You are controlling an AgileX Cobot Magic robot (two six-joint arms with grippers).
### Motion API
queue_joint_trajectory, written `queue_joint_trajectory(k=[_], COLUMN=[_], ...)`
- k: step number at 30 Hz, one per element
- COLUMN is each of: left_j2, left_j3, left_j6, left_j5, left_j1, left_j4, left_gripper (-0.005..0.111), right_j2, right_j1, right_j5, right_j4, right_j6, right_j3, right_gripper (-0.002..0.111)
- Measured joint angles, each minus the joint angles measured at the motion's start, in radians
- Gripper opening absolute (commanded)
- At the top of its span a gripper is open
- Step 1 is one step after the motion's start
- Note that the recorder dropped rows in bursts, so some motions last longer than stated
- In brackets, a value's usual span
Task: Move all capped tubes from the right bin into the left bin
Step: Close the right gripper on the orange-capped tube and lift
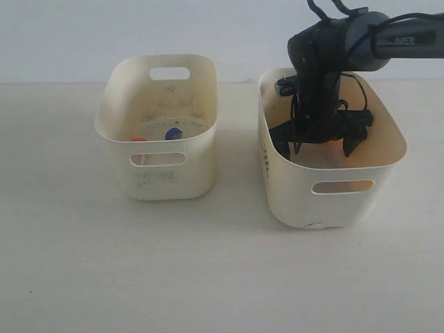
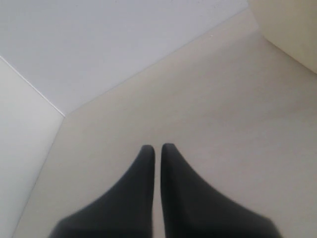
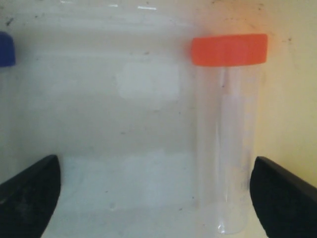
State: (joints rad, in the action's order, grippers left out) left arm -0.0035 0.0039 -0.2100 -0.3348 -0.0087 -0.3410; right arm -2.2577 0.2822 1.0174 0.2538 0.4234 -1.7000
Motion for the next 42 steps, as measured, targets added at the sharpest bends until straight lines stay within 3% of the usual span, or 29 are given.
queue_joint_trajectory(k=[34,37,42], left_j2=[0.000,0.000,0.000], left_j3=[0.000,0.000,0.000], left_j6=[0.000,0.000,0.000], left_j5=[0.000,0.000,0.000], left_j1=[0.000,0.000,0.000], left_j4=[0.000,0.000,0.000], left_gripper=[0.004,0.004,0.004], right_j2=[-0.006,-0.006,-0.006], right_j1=[-0.010,-0.010,-0.010], right_j5=[0.015,0.015,0.034], right_j4=[-0.074,-0.074,-0.033], right_j6=[-0.114,-0.114,-0.091], right_j3=[-0.011,-0.011,-0.013], right_gripper=[0.095,0.087,0.053])
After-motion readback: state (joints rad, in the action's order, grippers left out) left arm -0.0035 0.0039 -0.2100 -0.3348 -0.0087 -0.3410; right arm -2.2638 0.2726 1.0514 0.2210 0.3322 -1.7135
